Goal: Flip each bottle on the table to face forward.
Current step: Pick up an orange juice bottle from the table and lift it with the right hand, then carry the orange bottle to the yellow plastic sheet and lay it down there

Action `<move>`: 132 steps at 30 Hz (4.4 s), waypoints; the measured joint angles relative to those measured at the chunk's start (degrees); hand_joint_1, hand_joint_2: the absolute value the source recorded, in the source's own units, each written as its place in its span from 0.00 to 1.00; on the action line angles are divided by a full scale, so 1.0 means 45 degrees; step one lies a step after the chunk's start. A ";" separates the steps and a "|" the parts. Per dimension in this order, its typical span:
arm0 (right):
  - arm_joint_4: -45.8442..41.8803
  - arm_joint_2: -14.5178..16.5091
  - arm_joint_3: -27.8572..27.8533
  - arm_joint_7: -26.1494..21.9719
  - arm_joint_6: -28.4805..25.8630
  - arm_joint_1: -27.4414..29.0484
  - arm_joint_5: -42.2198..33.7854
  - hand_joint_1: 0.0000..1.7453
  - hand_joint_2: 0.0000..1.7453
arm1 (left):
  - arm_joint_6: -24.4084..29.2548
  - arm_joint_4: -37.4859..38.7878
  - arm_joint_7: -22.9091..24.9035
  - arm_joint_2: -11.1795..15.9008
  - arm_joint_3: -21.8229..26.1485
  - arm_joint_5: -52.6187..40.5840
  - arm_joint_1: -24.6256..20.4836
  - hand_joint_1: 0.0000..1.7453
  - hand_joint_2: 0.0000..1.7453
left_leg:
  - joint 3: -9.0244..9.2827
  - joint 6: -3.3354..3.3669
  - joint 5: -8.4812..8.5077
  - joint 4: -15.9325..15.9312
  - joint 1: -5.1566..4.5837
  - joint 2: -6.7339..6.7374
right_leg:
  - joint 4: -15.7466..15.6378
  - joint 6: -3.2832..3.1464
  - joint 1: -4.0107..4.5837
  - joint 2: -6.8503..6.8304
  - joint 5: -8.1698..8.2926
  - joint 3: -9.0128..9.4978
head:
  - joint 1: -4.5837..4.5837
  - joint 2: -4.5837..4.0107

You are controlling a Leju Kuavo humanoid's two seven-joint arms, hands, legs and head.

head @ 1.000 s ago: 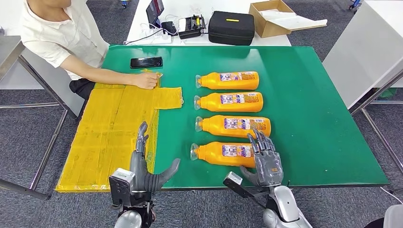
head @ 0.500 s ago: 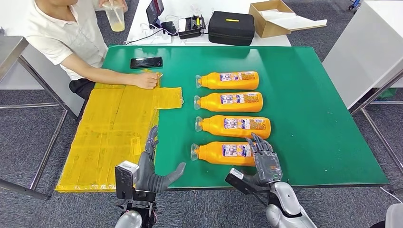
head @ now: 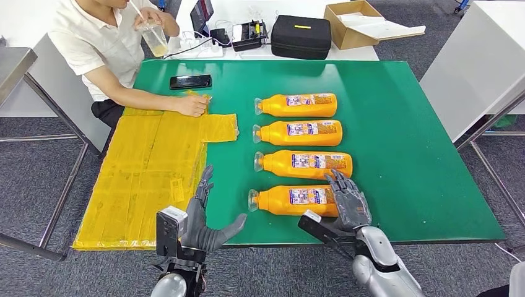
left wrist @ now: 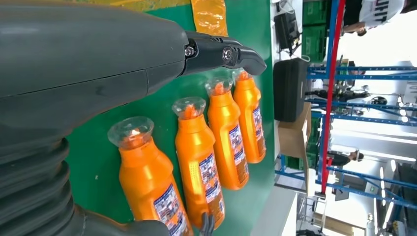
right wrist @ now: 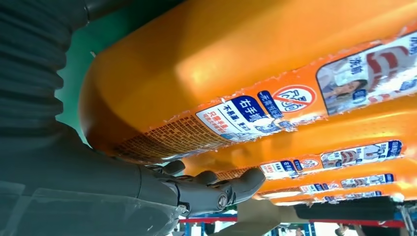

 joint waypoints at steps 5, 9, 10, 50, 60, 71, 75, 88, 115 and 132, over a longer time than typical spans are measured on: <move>-0.0052 -0.0249 0.0193 0.0125 0.0358 -0.0223 0.0034 0.00 1.00 | -0.0061 0.0000 0.0094 0.0001 -0.0103 -0.0001 -0.0066 0.00 1.00 | -0.0001 0.0000 0.0000 0.0000 0.0000 -0.0002 | 0.0000 0.0000 0.0000 -0.0001 0.0000 0.0002 | 0.0000 0.0000; -0.0338 -0.0676 0.0495 0.0371 0.0999 -0.0363 -0.0178 0.00 1.00 | -0.0112 0.0004 0.0164 0.0019 -0.0159 0.0047 -0.0104 0.00 1.00 | -0.0003 0.0000 0.0000 0.0001 -0.0004 -0.0004 | 0.0000 0.0000 -0.0006 -0.0003 0.0000 0.0002 | -0.0001 0.0000; -0.0432 -0.0820 0.0586 0.0414 0.1181 -0.0398 -0.0265 0.00 1.00 | -0.0126 0.0010 0.0165 0.0028 -0.0181 0.0070 -0.0120 0.00 1.00 | -0.0004 0.0001 0.0000 0.0001 -0.0006 -0.0006 | 0.0000 0.0000 -0.0008 -0.0005 0.0000 0.0003 | 0.0000 0.0000; -0.1206 -0.1478 0.1403 -0.0295 0.1232 0.0277 -0.1923 1.00 1.00 | 0.0313 0.0131 -0.0500 0.0035 -0.0522 0.0267 -0.0365 0.00 1.00 | 0.0002 0.0001 -0.0002 0.0001 -0.0007 0.0002 | 0.0000 0.0001 -0.0009 0.0001 0.0000 -0.0003 | 0.0000 0.0000; -0.0815 -0.0915 0.0781 -0.1415 0.1101 0.0547 -0.3769 1.00 1.00 | 0.0035 0.0126 -0.0660 0.0035 -0.0623 0.0914 -0.0403 0.00 1.00 | 0.0006 -0.0001 -0.0003 0.0000 -0.0004 0.0003 | 0.0000 0.0001 -0.0007 0.0001 -0.0001 -0.0003 | -0.0001 0.0000; -0.1333 -0.0579 -0.0966 -0.2901 0.0767 0.1719 -0.6278 1.00 1.00 | -0.0799 -0.0769 -0.1589 0.0461 -0.0730 0.1679 0.0326 0.00 1.00 | -0.0008 0.0000 -0.0007 -0.0001 -0.0008 -0.0008 | 0.0000 0.0002 -0.0010 -0.0006 -0.0004 0.0000 | 0.0000 0.0000; -0.1789 -0.0390 -0.1724 -0.3147 0.0562 0.2266 -0.6326 1.00 1.00 | -0.0778 -0.1027 -0.1634 0.0706 -0.0651 0.1696 0.0727 0.00 1.00 | -0.0023 -0.0001 -0.0011 -0.0005 -0.0007 -0.0005 | 0.0000 0.0001 -0.0008 -0.0004 -0.0005 -0.0020 | 0.0001 0.0000; -0.2607 0.0422 -0.2535 -0.4566 0.0154 0.2541 -0.6654 1.00 1.00 | -0.2259 -0.0986 -0.1107 0.0928 -0.0359 0.4349 0.1206 0.00 1.00 | -0.0023 0.0000 -0.0010 -0.0005 -0.0007 -0.0004 | 0.0000 0.0000 -0.0009 -0.0003 -0.0005 -0.0023 | 0.0001 0.0000; -0.2226 0.1688 -0.0688 -0.6318 0.1762 0.1029 -0.6725 1.00 1.00 | -0.4682 0.1660 -0.1112 0.0152 -0.0243 0.4999 -0.0785 0.00 1.00 | -0.0024 0.0003 0.0004 -0.0004 -0.0004 -0.0004 | 0.0003 0.0000 -0.0008 -0.0004 -0.0002 -0.0021 | 0.0001 0.0000; -0.1019 0.2132 0.0685 -0.6680 0.2245 -0.0054 -0.7215 1.00 1.00 | -0.6069 0.2141 -0.1412 -0.0279 -0.0212 0.5798 -0.1627 0.00 1.00 | -0.0029 0.0003 0.0001 -0.0003 -0.0004 -0.0005 | 0.0004 0.0001 -0.0008 -0.0004 -0.0003 -0.0024 | 0.0001 0.0000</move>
